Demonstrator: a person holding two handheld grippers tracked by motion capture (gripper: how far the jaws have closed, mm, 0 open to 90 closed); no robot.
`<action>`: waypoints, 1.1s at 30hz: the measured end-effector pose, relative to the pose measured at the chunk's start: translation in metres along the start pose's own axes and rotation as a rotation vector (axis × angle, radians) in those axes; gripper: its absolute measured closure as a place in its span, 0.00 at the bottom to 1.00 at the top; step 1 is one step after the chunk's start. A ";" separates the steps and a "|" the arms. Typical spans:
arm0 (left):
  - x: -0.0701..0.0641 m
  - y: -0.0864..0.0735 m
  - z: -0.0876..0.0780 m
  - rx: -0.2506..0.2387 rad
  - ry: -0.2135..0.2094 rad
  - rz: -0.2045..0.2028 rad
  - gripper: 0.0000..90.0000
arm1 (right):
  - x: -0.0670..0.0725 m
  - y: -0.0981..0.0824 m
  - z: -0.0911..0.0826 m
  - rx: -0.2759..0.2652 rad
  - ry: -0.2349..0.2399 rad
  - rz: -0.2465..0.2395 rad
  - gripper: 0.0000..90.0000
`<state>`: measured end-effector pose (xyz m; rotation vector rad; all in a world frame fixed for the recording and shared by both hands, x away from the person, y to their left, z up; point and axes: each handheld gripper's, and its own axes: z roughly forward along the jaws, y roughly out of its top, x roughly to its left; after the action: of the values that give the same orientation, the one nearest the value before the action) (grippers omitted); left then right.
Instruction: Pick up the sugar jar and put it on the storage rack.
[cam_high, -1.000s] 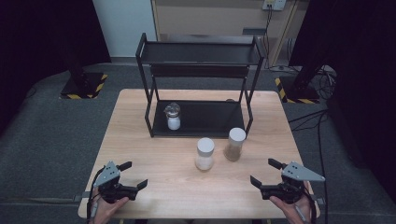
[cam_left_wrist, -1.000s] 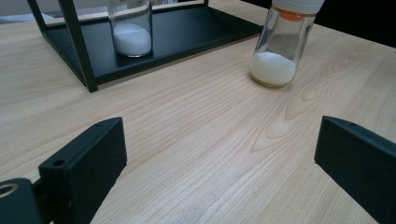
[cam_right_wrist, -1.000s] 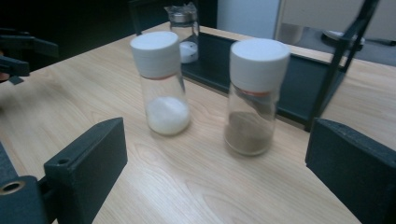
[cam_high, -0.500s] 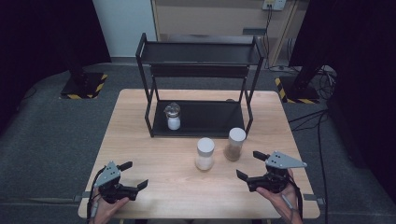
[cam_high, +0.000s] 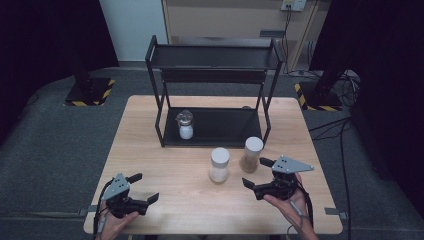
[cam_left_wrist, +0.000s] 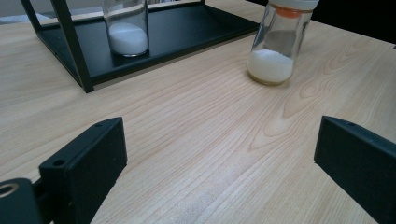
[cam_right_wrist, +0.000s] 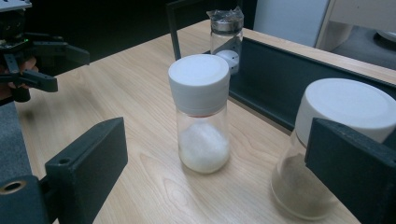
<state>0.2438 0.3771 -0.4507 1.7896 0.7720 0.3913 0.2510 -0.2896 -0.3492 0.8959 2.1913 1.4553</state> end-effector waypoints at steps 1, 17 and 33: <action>0.000 0.000 0.000 0.001 0.000 0.001 0.02 | 0.000 0.001 0.002 0.000 0.001 -0.002 0.07; -0.001 0.001 0.001 0.008 -0.005 0.011 0.02 | -0.003 0.011 0.027 0.013 0.020 0.003 0.07; 0.000 0.000 0.000 0.000 -0.002 -0.002 0.01 | -0.005 0.019 0.051 0.027 0.039 0.005 0.06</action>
<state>0.2440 0.3770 -0.4508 1.7892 0.7719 0.3883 0.2913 -0.2531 -0.3530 0.8901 2.2438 1.4610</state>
